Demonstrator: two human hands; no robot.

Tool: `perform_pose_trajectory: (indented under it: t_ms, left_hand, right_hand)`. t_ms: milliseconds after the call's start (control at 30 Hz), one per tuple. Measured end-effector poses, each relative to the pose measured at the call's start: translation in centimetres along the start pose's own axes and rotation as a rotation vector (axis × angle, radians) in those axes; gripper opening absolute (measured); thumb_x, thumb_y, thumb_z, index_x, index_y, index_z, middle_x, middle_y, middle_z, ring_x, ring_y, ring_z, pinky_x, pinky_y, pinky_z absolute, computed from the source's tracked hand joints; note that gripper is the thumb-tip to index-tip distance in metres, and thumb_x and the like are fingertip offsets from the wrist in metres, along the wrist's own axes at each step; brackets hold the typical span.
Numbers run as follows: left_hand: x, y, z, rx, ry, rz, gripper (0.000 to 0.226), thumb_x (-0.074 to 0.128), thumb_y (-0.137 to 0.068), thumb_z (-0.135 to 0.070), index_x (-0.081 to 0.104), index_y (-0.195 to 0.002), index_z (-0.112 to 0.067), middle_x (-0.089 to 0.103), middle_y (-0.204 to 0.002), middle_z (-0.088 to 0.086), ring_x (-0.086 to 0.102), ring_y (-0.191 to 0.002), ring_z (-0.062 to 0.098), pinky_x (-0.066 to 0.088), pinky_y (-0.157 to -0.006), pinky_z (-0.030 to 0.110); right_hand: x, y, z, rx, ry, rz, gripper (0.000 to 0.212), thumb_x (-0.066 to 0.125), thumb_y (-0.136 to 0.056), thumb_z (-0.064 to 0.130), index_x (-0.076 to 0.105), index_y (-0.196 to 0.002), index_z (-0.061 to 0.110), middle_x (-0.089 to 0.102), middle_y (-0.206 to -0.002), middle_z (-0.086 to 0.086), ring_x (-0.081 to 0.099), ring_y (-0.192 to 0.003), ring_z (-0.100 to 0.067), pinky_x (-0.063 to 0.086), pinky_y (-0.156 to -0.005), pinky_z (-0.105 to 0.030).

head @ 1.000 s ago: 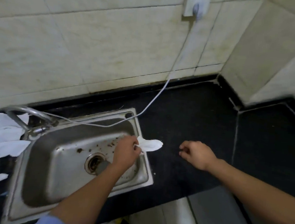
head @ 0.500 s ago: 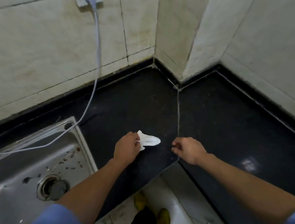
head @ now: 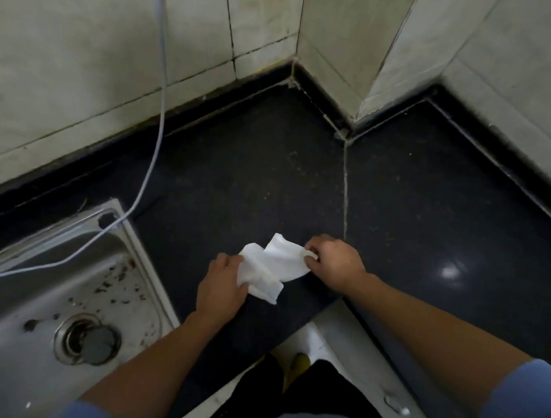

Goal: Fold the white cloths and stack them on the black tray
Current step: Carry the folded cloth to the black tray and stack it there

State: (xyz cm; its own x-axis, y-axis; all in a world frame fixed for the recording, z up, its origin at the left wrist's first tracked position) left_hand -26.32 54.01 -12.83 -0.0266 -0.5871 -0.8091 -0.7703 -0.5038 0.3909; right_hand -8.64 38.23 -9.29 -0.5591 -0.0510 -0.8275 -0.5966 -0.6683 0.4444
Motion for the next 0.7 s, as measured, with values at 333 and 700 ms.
perform_pose_trajectory:
  t_ms: [333,700]
  left_hand:
    - [-1.4,-0.6,0.4,-0.013,0.008,-0.012,0.014,0.055,-0.088,-0.016,0.064,-0.099,-0.016,0.063,-0.096,0.005,0.061,-0.088,0.025,0.046,-0.068,0.031]
    - [2.7,0.7,-5.6,0.145,-0.351,0.06,0.033,0.055,-0.085,-0.039,0.052,-0.113,-0.022,0.044,-0.117,0.003,0.042,-0.111,0.024,0.04,-0.091,0.037]
  right_hand:
    - [1.1,-2.5,-0.7,0.21,-0.478,0.122,0.007,0.07,-0.081,0.02,0.067,-0.075,0.018,0.064,-0.071,0.001,0.061,-0.069,-0.015,0.051,-0.062,-0.029]
    - [-2.5,-2.2,-2.6,0.464,-1.328,0.314,0.011,0.063,-0.091,0.015,0.068,-0.101,0.015,0.056,-0.062,-0.001,0.052,-0.053,-0.009,0.04,-0.048,-0.02]
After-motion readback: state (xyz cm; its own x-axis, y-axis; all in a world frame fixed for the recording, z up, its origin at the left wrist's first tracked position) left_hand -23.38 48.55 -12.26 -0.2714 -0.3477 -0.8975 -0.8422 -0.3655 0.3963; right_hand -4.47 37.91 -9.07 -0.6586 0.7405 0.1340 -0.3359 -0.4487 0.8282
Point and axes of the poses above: each hand's wrist, its own y-axis away from the middle knuckle, its own x-axis out of the palm, z = x × y, the point moved 3 cm from there along -y, towards the middle knuckle
